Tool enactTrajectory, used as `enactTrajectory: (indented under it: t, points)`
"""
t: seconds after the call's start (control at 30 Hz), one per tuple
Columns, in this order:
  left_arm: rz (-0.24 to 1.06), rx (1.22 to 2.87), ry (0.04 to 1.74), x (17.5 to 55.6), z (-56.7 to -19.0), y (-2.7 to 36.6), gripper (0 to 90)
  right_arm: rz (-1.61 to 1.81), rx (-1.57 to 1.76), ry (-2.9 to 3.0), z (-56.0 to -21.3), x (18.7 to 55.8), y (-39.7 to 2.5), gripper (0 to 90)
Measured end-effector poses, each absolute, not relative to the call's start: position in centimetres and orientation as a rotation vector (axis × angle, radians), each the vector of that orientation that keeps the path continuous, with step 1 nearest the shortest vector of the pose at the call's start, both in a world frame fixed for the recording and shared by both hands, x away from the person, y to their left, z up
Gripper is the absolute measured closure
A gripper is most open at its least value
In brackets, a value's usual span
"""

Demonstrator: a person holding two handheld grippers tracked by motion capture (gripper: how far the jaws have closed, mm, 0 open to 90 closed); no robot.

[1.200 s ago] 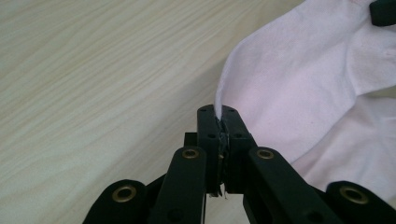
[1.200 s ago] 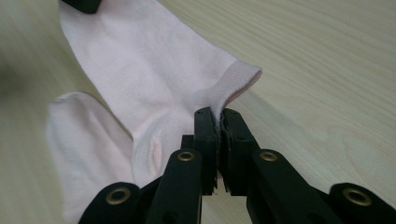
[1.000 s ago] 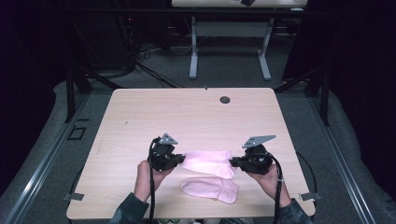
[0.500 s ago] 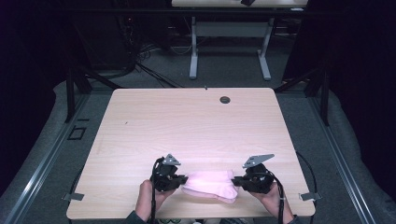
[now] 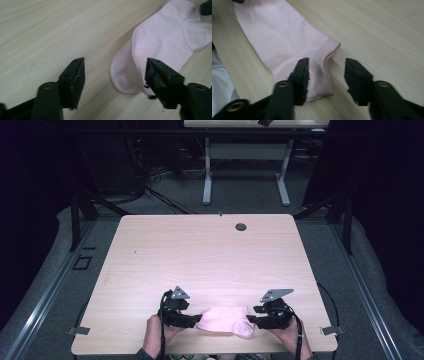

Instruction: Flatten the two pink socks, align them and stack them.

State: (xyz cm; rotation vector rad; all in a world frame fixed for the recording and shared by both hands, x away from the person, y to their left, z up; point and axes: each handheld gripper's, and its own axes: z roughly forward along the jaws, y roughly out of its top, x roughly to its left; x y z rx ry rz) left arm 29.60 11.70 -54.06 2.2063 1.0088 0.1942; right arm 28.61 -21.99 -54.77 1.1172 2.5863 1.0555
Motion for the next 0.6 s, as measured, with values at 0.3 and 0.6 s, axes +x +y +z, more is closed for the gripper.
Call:
enactTrajectory:
  t: [0.3,0.6]
  points:
    - [0.380,2.143,1.068,29.0,-52.0,14.7,13.0,1.109,1.130,2.430,-52.1,27.9,-24.0,2.7]
    - [0.443,2.137,1.192,28.9,-52.8,18.6,5.0,1.098,1.163,2.323,-51.6,27.1,-26.4,0.0]
